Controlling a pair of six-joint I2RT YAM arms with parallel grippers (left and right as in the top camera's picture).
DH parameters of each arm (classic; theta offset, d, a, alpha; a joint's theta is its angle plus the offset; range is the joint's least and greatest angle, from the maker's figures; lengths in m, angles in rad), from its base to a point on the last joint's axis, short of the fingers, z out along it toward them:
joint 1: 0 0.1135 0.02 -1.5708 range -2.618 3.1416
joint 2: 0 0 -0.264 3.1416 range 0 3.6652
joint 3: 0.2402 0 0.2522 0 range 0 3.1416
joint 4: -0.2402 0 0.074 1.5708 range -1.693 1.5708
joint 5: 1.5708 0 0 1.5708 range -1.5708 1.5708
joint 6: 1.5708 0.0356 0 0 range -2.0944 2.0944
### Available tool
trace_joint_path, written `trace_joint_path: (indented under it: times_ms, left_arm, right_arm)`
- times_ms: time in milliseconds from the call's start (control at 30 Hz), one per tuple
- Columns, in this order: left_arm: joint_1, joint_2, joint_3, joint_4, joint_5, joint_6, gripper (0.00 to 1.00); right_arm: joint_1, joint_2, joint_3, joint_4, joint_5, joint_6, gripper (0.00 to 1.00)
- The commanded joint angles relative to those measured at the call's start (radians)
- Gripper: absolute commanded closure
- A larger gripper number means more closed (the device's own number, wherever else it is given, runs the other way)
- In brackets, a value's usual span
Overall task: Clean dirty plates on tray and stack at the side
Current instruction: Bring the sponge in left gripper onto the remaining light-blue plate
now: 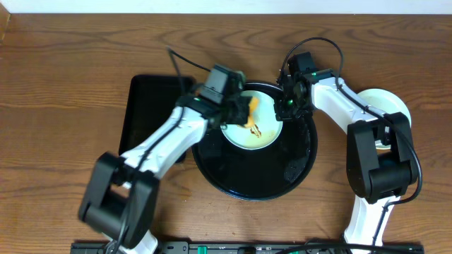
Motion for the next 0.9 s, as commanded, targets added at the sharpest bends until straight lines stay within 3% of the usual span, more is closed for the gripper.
trace_joint_path:
  times_ms: [0, 167, 333, 533, 867]
  left_arm:
    - [-0.034, 0.059, -0.001, 0.027, 0.019, -0.049, 0.92]
    - [-0.076, 0.121, -0.001, 0.108, 0.122, -0.059, 0.92]
    - [-0.100, 0.158, -0.001, 0.132, 0.121, -0.133, 0.92]
    - [-0.108, 0.210, -0.001, 0.135, 0.109, -0.136, 0.92]
    - [-0.010, 0.248, -0.001, 0.068, -0.191, -0.137, 0.92]
  right_arm:
    - [0.015, 0.008, -0.005, -0.013, 0.036, 0.007, 0.99]
    - [0.015, 0.008, -0.005, -0.014, 0.036, 0.007, 0.99]
    - [0.015, 0.008, -0.005, -0.013, 0.036, 0.007, 0.99]
    - [0.015, 0.008, -0.005, -0.013, 0.036, 0.007, 0.99]
    - [0.015, 0.008, -0.005, -0.023, 0.036, 0.006, 0.99]
